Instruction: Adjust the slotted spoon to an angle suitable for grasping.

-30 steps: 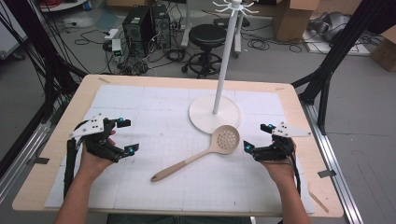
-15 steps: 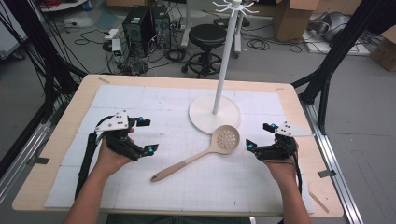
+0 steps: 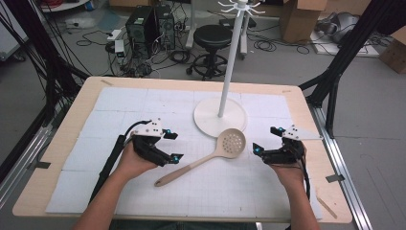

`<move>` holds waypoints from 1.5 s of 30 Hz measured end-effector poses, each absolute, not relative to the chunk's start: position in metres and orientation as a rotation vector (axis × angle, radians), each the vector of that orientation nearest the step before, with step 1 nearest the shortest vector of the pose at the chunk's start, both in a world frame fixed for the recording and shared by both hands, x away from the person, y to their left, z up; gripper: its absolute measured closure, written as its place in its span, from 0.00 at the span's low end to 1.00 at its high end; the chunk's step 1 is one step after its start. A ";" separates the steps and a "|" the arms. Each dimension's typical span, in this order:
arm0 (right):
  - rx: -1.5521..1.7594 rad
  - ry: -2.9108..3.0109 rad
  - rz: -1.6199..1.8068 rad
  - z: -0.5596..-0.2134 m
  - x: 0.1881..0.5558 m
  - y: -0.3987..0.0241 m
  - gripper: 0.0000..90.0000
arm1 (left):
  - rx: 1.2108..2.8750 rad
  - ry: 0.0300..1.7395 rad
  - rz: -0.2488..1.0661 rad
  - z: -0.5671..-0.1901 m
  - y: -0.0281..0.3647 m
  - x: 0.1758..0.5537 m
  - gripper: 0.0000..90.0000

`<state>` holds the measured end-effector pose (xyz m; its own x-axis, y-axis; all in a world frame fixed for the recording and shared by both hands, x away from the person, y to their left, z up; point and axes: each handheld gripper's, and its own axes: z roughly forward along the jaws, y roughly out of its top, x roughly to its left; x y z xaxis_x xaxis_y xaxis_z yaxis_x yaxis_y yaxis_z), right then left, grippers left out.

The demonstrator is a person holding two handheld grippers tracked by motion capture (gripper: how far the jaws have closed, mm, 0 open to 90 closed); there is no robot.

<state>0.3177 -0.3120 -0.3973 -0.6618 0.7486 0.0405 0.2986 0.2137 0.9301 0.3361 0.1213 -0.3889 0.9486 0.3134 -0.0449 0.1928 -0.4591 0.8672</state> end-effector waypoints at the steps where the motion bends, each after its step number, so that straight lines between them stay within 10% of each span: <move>1: 0.971 2.075 1.442 -0.397 0.318 -0.312 0.01 | 2.082 0.344 0.127 -0.392 0.116 0.337 0.27; 23: 0.980 2.081 1.414 -0.401 0.317 -0.313 0.01 | 2.290 0.388 0.041 -0.423 0.068 0.341 0.42; 45: 0.990 2.070 1.410 -0.401 0.317 -0.314 0.01 | 2.435 0.276 0.119 -0.431 0.057 0.337 0.79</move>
